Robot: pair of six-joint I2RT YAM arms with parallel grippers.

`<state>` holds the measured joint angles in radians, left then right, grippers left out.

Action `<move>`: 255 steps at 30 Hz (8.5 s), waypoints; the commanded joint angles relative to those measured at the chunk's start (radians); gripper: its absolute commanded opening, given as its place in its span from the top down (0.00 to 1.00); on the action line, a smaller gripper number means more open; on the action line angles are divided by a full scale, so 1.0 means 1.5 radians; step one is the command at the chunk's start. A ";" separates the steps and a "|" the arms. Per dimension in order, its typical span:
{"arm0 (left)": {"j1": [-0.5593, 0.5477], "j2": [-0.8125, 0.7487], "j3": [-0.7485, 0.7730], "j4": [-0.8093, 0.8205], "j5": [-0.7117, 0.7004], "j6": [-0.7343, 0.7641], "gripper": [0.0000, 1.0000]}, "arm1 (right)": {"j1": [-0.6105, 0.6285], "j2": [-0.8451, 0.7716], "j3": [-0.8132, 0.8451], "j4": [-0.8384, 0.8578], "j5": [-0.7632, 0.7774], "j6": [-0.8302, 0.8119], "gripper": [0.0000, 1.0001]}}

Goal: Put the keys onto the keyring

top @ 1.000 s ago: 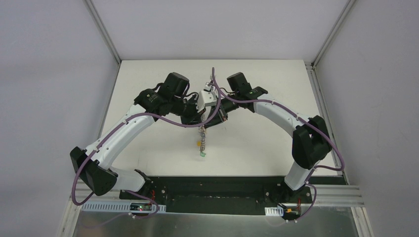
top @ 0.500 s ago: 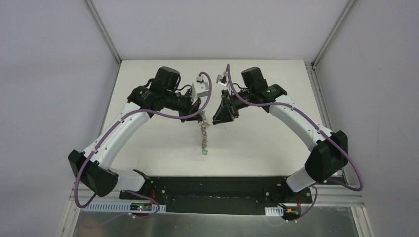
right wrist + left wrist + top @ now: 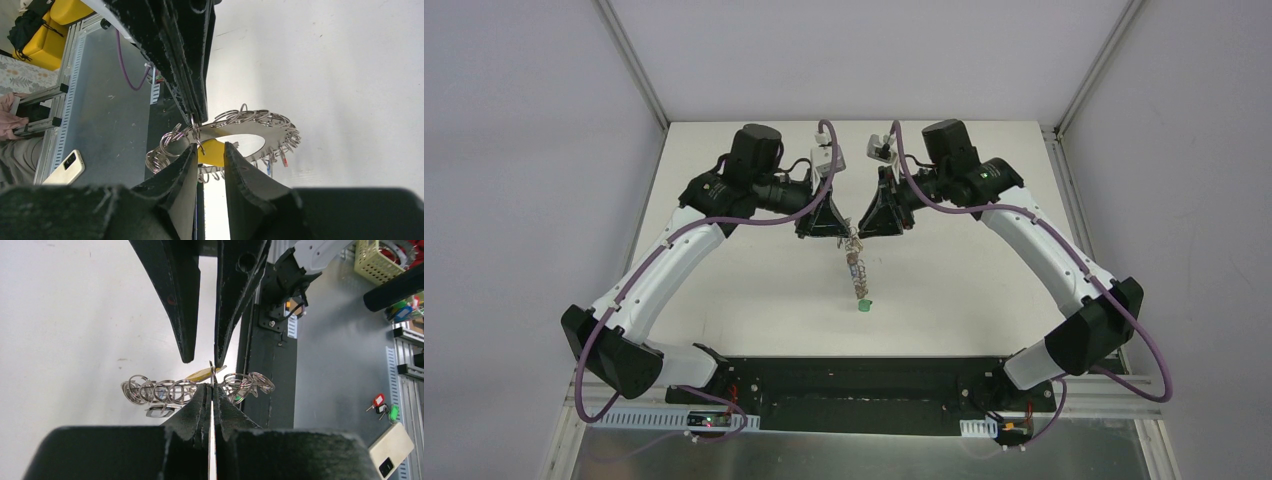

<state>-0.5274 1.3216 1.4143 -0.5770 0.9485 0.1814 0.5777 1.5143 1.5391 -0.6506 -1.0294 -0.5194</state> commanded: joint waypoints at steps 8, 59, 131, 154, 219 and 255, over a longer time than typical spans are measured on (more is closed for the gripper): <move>0.012 -0.022 -0.019 0.115 0.064 -0.090 1.00 | -0.001 -0.047 0.024 -0.009 -0.037 -0.006 0.70; 0.025 -0.049 -0.077 0.203 0.083 -0.157 1.00 | 0.009 -0.032 -0.005 0.043 -0.032 0.048 1.00; -0.018 0.010 -0.043 0.084 0.070 0.008 0.93 | 0.019 -0.011 0.045 -0.037 0.046 0.022 1.00; -0.009 0.006 -0.029 0.145 0.063 -0.068 1.00 | -0.014 -0.038 0.011 0.011 0.031 0.061 0.77; -0.002 0.010 -0.034 0.131 0.066 -0.048 0.67 | 0.011 -0.039 0.034 -0.051 0.068 -0.003 1.00; -0.025 0.003 -0.052 0.168 0.044 -0.060 1.00 | -0.009 -0.048 0.003 -0.010 0.038 0.035 0.87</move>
<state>-0.5575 1.3800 1.3399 -0.4061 1.0130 0.1413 0.5888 1.4719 1.5333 -0.7372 -0.9161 -0.5026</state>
